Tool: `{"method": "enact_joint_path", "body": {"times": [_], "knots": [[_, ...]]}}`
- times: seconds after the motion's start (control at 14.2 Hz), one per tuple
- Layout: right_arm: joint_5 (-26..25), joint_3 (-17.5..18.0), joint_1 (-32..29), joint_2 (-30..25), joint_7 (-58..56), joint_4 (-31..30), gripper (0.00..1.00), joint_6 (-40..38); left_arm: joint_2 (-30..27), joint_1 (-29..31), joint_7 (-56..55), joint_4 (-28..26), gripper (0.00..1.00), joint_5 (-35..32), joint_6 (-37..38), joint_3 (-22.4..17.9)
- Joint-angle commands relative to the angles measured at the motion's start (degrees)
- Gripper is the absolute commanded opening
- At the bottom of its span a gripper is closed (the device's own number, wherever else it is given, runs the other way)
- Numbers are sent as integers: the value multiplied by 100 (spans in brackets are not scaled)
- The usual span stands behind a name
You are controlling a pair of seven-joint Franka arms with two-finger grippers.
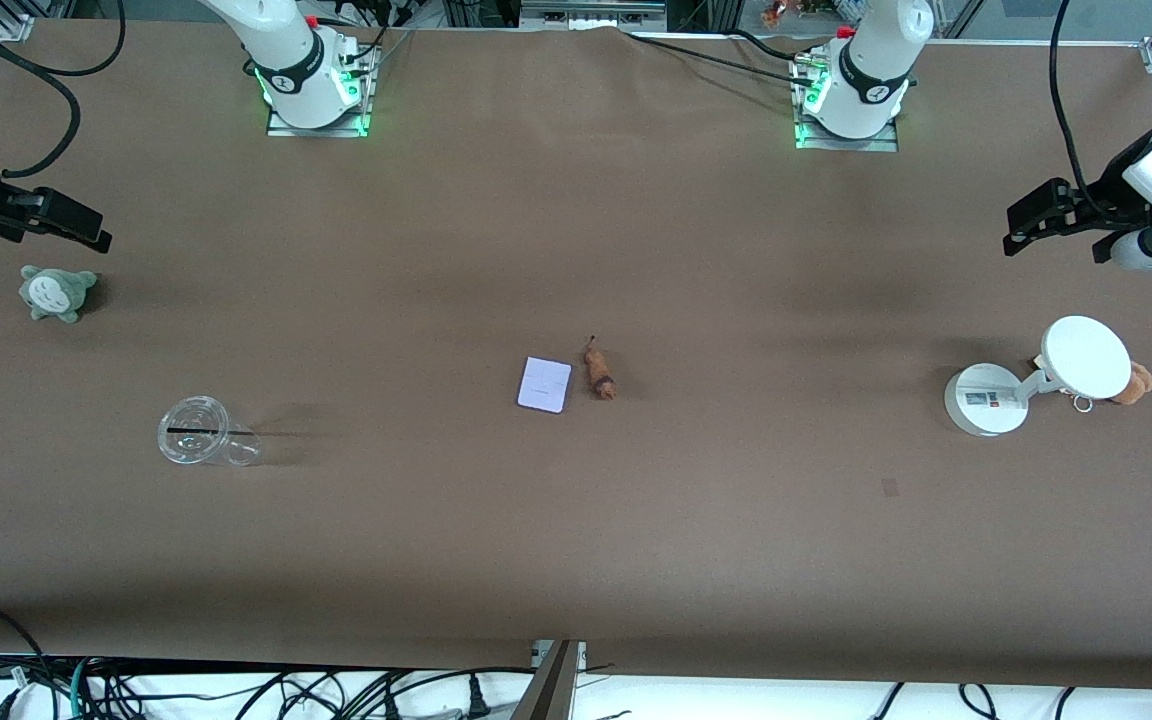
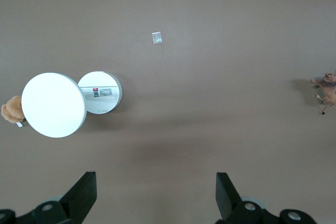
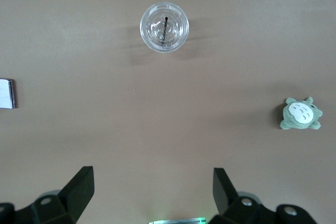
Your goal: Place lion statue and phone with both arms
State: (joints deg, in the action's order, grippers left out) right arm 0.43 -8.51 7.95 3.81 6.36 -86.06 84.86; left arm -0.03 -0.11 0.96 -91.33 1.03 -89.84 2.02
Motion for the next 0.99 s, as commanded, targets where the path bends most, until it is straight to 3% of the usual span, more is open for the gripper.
{"method": "enact_joint_path", "body": {"times": [0.0, 0.92], "knots": [[19, 51, -74, 32, -3, 107, 100, -22, 3, -33, -87, 116, 100, -130, 108, 36], [19, 51, -83, 32, -3, 107, 100, -22, 152, -33, -122, 107, 100, -112, 168, 27]]}}
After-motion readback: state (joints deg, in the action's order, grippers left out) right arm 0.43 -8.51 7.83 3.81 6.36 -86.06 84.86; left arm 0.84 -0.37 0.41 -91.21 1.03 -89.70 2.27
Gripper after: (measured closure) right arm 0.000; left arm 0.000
